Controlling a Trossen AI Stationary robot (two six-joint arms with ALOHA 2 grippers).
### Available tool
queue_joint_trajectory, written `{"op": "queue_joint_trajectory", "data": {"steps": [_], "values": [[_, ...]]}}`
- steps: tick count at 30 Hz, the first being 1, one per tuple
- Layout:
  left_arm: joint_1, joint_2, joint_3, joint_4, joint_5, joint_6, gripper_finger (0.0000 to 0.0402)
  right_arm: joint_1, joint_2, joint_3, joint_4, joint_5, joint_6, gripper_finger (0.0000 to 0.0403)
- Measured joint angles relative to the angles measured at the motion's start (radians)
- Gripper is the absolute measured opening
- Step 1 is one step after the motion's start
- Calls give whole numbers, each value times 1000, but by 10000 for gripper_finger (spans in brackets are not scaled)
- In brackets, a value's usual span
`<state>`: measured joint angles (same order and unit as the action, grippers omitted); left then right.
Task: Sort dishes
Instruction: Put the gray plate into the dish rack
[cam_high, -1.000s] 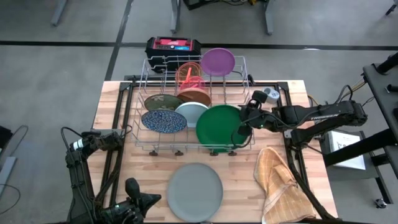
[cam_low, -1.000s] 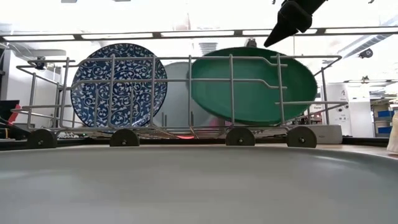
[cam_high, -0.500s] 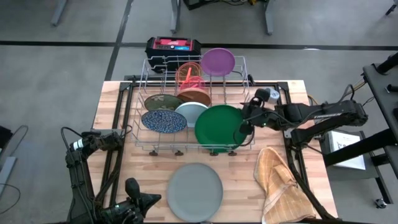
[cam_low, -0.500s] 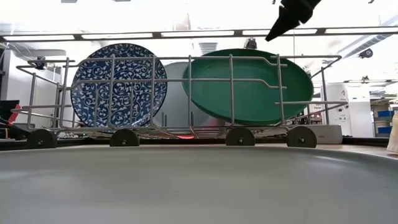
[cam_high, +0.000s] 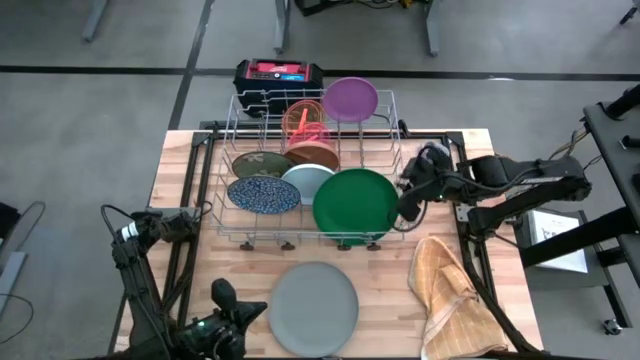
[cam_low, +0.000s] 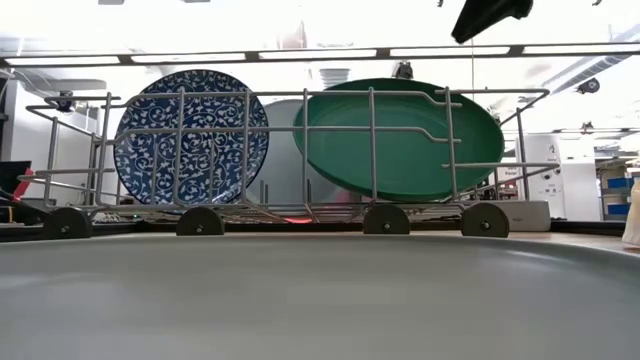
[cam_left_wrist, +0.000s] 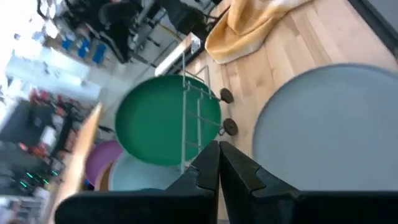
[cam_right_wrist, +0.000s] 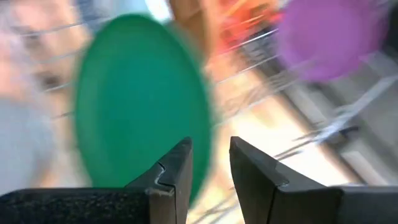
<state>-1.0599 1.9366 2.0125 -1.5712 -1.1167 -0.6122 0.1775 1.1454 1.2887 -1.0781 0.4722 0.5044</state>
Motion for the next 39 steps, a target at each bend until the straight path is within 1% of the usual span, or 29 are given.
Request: {"op": "queue_joint_trajectory", "data": {"steps": [3,5,7,9,12,16,19,22,27,30,33,39], "values": [[-1,-4,4,0,-42,47,0,67,0,-1,8,-94,65,89],[0,-6,10,0,-80,38,0,131,0,-8,12,-114,127,86],[5,-8,11,7,-77,-1,0,212,0,-22,15,-115,191,84],[15,-8,3,44,-16,-44,0,294,0,-46,33,-110,259,81],[35,-8,-26,139,121,-91,0,417,0,-100,107,-98,361,78],[51,6,-98,309,295,-97,0,550,0,-202,276,-62,458,80],[49,15,-188,454,374,-104,0,610,1,-292,412,-32,535,87],[42,25,-288,591,401,-147,0,644,20,-381,540,-18,601,96],[27,38,-444,745,438,-308,0,655,112,-496,733,-15,698,115],[16,42,-513,811,455,-380,0,654,201,-510,787,-15,760,129],[6,52,-566,863,456,-406,0,654,291,-510,833,-14,817,145],[3,81,-651,899,456,-470,0,648,456,-510,962,4,915,176]]}}
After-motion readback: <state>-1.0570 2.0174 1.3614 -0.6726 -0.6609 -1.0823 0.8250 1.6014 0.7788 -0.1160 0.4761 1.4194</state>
